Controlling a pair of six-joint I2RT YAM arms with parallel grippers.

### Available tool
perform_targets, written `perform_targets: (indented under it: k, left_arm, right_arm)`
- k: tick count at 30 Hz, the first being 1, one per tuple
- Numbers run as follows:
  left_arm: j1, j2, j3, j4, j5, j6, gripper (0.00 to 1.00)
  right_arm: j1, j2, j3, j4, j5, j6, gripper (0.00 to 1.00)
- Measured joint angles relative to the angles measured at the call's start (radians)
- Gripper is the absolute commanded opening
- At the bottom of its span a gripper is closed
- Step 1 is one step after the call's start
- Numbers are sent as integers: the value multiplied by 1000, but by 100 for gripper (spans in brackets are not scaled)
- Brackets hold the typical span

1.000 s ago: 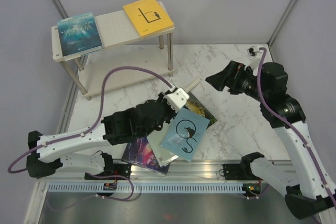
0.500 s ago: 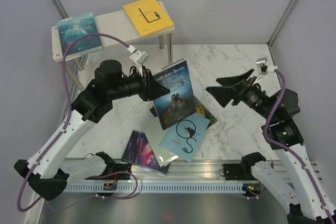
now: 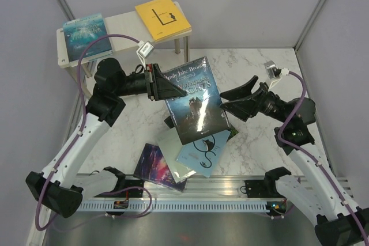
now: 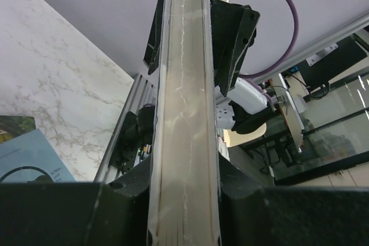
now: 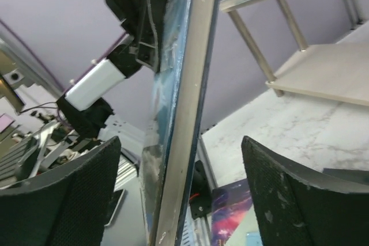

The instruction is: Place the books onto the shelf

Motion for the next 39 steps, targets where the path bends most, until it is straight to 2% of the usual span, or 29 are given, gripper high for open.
perform_targets:
  k: [1,7,14,15,17,18,19,21,24,26,27,31,33,35,39]
  left_arm:
    - [0,6,-4,19,13,-19,2]
    - [0,29,-9,104,46,-84,2]
    - [0,57,-8,219,89,-173,2]
    - [0,60,-8,229,92,-181,2]
    - [-1,67,-8,243,92,-193,2]
    - [-1,71,-8,249,95,-200,2]
    - [0,74,-7,261,94,-200,2]
    - [5,75,3,278,86,-185,2]
    - [18,83,14,286,78,-180,2]
    - [19,95,35,288,74,-175,15]
    - [21,101,49,281,71,-168,37]
    - [30,122,147,150,2,-111,76]
    - [46,124,198,69,-46,-71,84]
    - [68,123,231,11,-78,-35,99]
    - [127,119,264,-94,-121,5,100]
  right_arm:
    - [0,3,-7,42,-14,31,77]
    - [19,42,-43,316,-80,223,67]
    - [77,77,-44,391,-97,273,52]
    - [87,79,-44,379,-96,262,50]
    - [105,80,-35,333,-97,224,35]
    - [115,80,-21,278,-96,191,26]
    - [118,80,-8,224,-92,166,9]
    - [126,85,31,68,-67,109,0]
    - [142,95,105,-85,-32,15,0]
    - [147,101,138,-143,-13,-22,0]
    - [149,108,154,-164,0,-37,0]
    - [163,151,232,-255,65,-109,0]
    - [165,195,278,-285,91,-124,0]
    - [165,243,331,-306,102,-124,0]
    - [156,349,458,-337,129,-113,0]
